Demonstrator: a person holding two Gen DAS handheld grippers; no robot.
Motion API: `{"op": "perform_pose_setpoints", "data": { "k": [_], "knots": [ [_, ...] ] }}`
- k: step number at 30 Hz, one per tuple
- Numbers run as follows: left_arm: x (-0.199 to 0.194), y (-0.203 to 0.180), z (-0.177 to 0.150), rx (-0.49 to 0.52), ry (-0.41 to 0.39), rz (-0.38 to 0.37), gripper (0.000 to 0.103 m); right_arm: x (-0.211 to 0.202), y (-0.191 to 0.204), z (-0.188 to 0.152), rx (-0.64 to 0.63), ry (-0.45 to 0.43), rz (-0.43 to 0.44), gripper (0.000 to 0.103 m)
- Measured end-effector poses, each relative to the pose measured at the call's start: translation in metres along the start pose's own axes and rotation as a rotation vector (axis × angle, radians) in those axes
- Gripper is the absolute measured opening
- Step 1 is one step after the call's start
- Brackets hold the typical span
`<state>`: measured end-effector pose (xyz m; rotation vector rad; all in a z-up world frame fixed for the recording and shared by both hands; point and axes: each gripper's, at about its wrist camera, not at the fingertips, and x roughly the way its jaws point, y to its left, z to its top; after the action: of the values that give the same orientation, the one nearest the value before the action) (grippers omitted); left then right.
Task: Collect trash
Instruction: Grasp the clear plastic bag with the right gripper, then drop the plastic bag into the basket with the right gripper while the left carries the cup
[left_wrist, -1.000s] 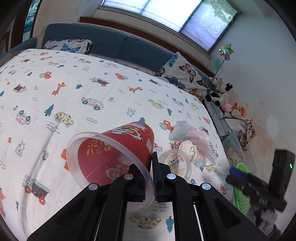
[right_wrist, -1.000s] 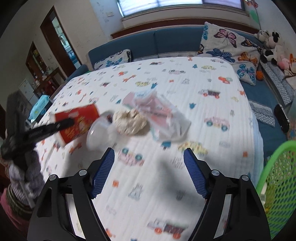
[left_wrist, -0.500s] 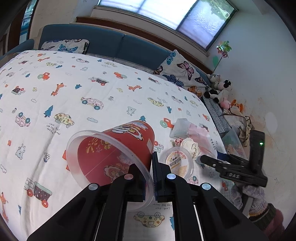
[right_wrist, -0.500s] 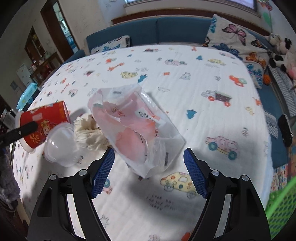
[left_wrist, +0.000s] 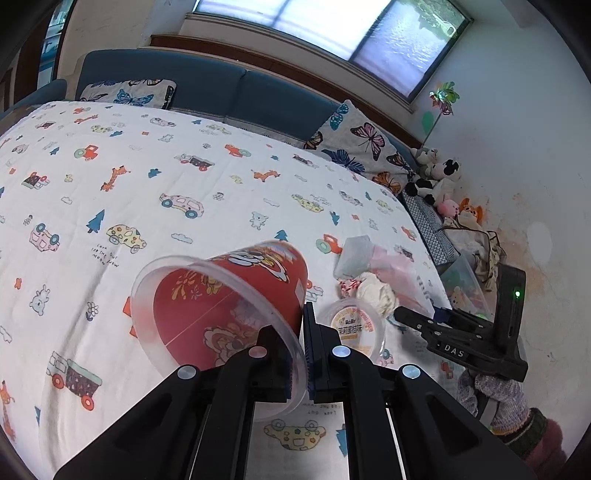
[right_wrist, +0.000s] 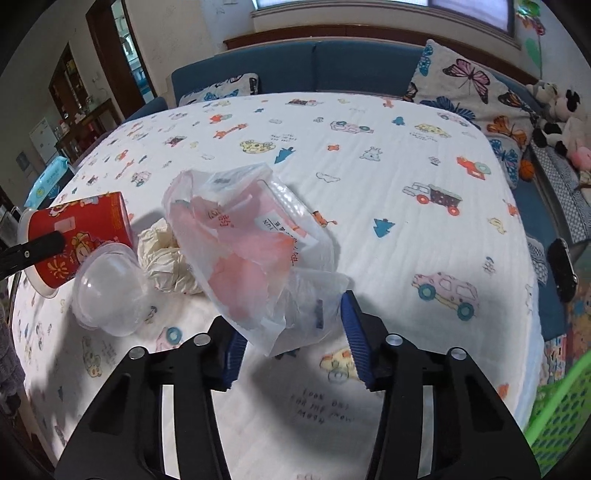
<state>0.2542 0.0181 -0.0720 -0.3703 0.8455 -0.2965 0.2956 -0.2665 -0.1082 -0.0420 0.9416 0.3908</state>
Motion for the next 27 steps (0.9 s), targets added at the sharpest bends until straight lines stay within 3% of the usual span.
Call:
{"op": "perform_pose_setpoints", "data": {
  "k": [13,27],
  "knots": [
    [-0.037,-0.042,-0.001,0.060,-0.059,-0.073,0.005,-0.078,-0.022,-0.042,0.105,-0.075,-0.034,0.047],
    [-0.050,-0.123,-0.018,0.182,-0.040,-0.184,0.005,-0.154,-0.075,-0.111,0.260,-0.126,-0.134,0.047]
  ]
}}
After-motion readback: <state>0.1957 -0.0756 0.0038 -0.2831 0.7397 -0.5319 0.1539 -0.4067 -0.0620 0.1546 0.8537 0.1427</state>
